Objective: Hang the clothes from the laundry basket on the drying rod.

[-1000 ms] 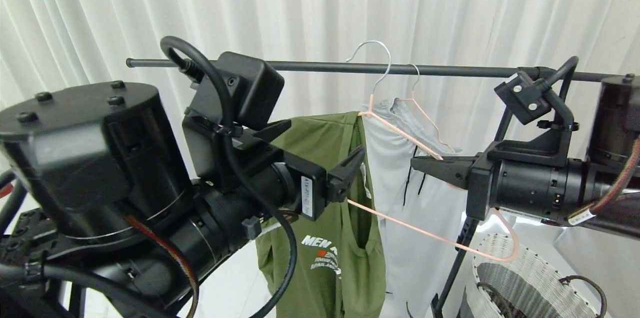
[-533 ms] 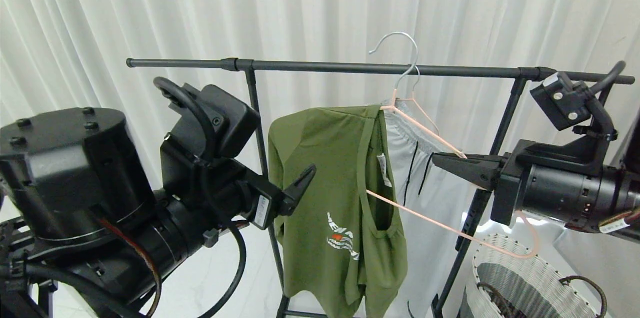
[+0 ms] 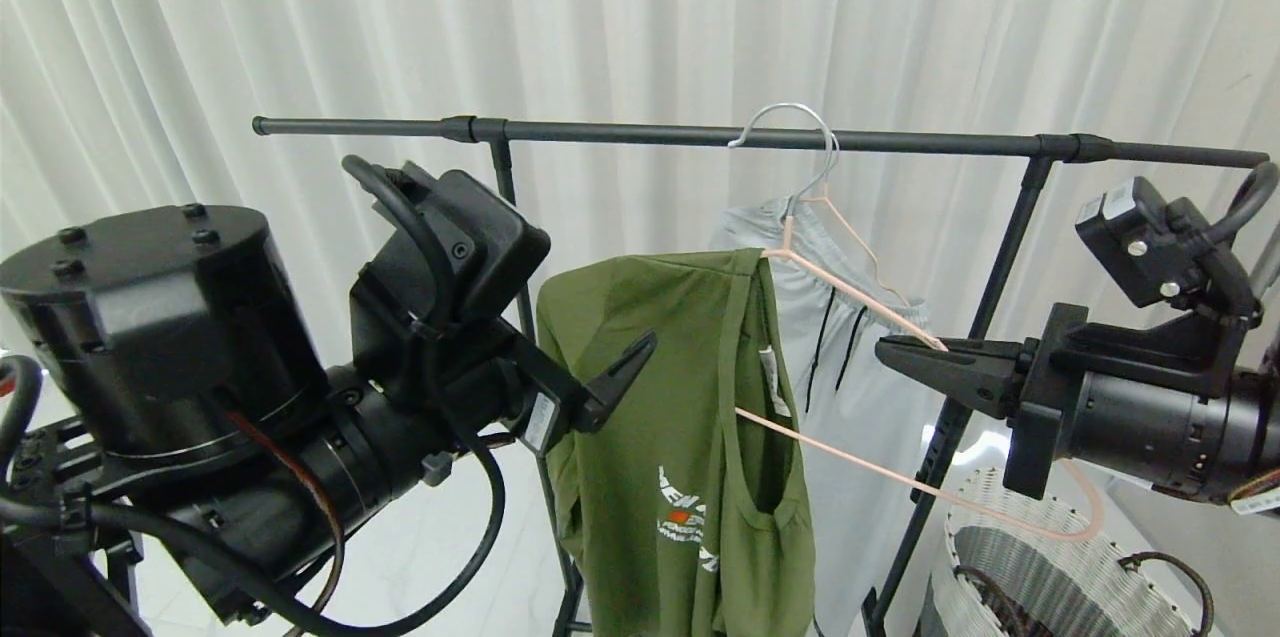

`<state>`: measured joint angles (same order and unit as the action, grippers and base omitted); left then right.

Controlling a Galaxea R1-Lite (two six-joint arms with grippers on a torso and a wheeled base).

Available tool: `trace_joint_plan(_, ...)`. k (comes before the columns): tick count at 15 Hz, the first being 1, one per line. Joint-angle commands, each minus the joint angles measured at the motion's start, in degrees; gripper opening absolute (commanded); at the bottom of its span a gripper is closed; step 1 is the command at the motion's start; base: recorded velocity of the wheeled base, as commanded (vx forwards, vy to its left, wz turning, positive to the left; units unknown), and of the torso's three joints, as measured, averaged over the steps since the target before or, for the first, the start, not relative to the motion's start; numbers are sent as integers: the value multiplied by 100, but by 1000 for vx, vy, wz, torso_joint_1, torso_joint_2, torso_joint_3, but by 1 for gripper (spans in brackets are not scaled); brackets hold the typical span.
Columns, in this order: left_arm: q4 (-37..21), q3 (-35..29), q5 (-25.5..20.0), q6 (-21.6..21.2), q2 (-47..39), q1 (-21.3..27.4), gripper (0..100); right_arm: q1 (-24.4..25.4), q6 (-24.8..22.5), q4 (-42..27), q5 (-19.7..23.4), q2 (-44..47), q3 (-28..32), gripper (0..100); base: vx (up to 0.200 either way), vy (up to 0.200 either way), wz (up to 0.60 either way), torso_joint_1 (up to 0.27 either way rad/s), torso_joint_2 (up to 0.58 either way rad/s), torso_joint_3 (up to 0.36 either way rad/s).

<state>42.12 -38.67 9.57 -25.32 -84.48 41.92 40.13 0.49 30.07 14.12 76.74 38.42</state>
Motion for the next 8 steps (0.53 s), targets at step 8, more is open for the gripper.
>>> trace_joint_plan(8,-2,-791,-227,-307,-807,-220,100,355,-31,376,21,-221,-274,0,0,0,0,0,0,0)
